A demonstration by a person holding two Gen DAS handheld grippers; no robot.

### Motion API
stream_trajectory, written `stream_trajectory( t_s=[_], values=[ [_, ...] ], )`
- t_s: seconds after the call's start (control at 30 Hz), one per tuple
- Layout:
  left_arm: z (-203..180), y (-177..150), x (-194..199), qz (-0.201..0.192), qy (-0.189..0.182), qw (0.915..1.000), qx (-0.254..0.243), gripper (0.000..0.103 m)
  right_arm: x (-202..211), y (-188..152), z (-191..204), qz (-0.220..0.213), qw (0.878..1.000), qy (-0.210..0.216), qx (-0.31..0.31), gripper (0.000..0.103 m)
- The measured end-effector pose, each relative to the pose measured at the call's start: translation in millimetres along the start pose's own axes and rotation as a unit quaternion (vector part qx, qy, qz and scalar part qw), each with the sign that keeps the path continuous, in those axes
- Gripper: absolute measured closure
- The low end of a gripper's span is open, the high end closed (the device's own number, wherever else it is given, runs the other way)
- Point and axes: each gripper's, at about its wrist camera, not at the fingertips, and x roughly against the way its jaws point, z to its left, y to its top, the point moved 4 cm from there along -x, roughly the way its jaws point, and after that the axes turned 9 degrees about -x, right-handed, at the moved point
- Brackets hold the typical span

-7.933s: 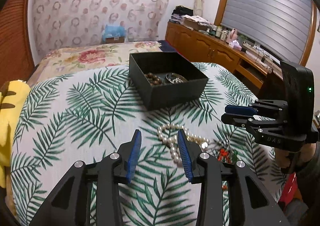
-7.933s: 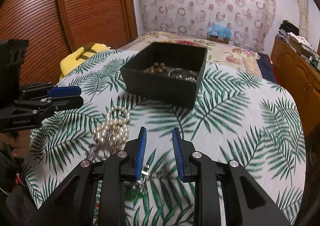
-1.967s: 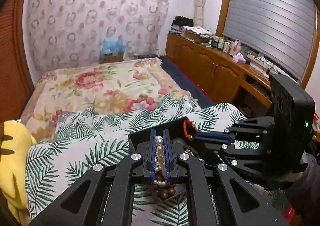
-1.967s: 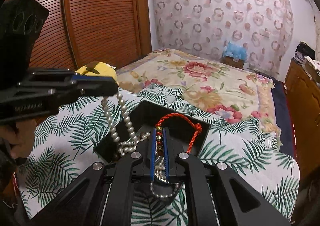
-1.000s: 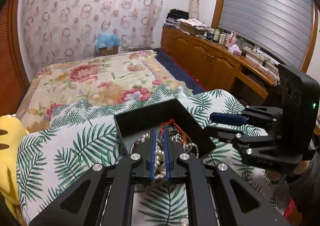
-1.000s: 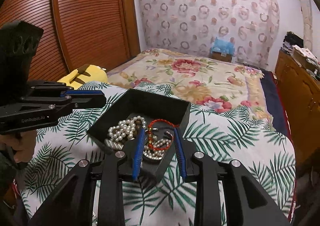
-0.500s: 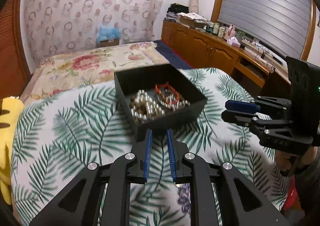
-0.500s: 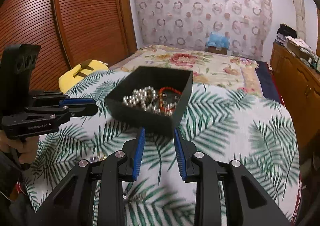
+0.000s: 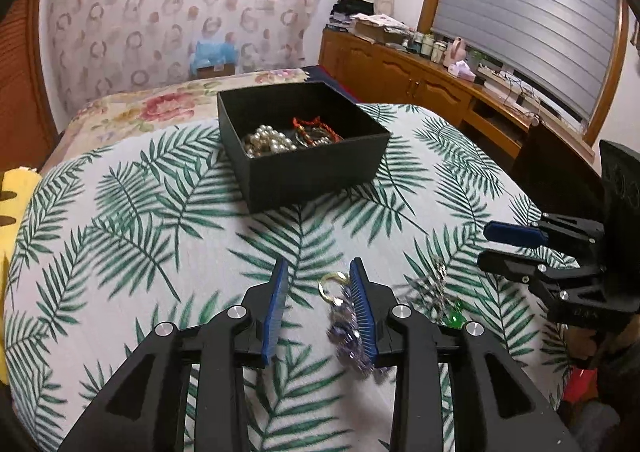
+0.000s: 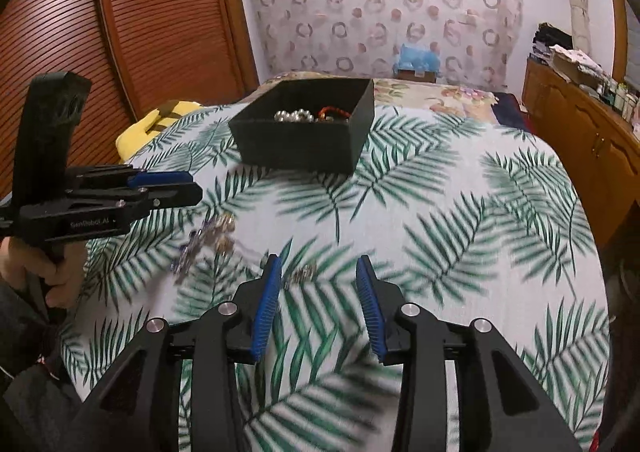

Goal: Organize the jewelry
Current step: 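Grasp the purple crystal brooch with the left tool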

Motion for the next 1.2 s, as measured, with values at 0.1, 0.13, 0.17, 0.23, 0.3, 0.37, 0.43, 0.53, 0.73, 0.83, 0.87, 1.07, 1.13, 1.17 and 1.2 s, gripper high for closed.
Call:
stream_trajectory(
  t_s=[0.1,0.13,0.17,0.23,0.3,0.37,0.43,0.53,0.73,0.83,0.87,1.07,1.13,1.17,1.2],
  values=[
    [-8.6,-6.4,-0.5,0.007,-0.004,1.0,-0.001,0.068,2.0,-10.1,-1.0,0.003,1.0,-0.005,-0.004,0.061],
    [-11.4,-8.4,-1.3,0.011,-0.004,0.9999,-0.004,0.068,1.8,-12.6,-1.1,0.004,1.0,-0.005,-0.005,0.061],
    [-12.7,-9.7,-2.3,0.013,-0.003,0.9999,-0.006,0.068,1.5,-15.8,-1.7,0.005,1.0,-0.005,-0.006,0.061],
    [-16.2,-13.2,-5.1,0.019,-0.002,0.9998,-0.008,0.068,0.4,-20.0,-3.2,0.007,1.0,-0.008,-0.006,0.061],
    [-17.4,-15.9,-7.0,0.024,-0.001,0.9997,-0.007,0.068,0.3,-22.9,-4.8,0.005,1.0,-0.009,-0.009,0.061],
    [-17.0,-17.0,-8.2,0.027,0.001,0.9996,-0.006,0.068,2.3,-23.5,-4.4,-0.002,1.0,-0.011,-0.008,0.061],
    [-16.1,-18.8,-9.5,0.031,0.001,0.9995,0.001,0.068,2.4,-24.9,-3.2,-0.005,1.0,-0.012,-0.003,0.061],
    [-15.2,-20.9,-12.9,0.037,-0.003,0.9992,0.012,0.068,2.8,-25.2,-1.6,-0.007,1.0,-0.01,-0.002,0.061],
    [-16.5,-19.4,-18.6,0.042,-0.001,0.9989,0.018,0.068,4.1,-25.3,-1.3,-0.012,1.0,-0.007,-0.003,0.061],
    [-16.9,-20.4,-18.5,0.04,0.004,0.999,0.019,0.068,4.5,-25.1,-1.6,-0.014,1.0,-0.004,-0.002,0.061],
    [-16.5,-20.6,-18.4,0.04,0.006,0.999,0.019,0.072,4.3,-25.1,-1.7,-0.013,1.0,-0.004,-0.003,0.061],
    [-17.0,-22.9,-13.9,0.037,0.016,0.9991,0.012,0.081,4.3,-25.1,-1.9,-0.014,1.0,-0.005,-0.002,0.061],
    [-14.3,-24.5,-10.0,0.031,0.021,0.9992,0.016,0.081,4.5,-25.5,-1.8,-0.013,1.0,-0.007,-0.003,0.061],
    [-12.7,-25.0,-8.0,0.029,0.022,0.9992,0.018,0.081,4.3,-25.4,-1.7,-0.013,1.0,-0.009,-0.003,0.061],
    [-10.8,-25.1,-4.8,0.024,0.025,0.9992,0.02,0.081,4.0,-25.4,-1.1,-0.012,1.0,-0.01,-0.002,0.061]
  ],
)
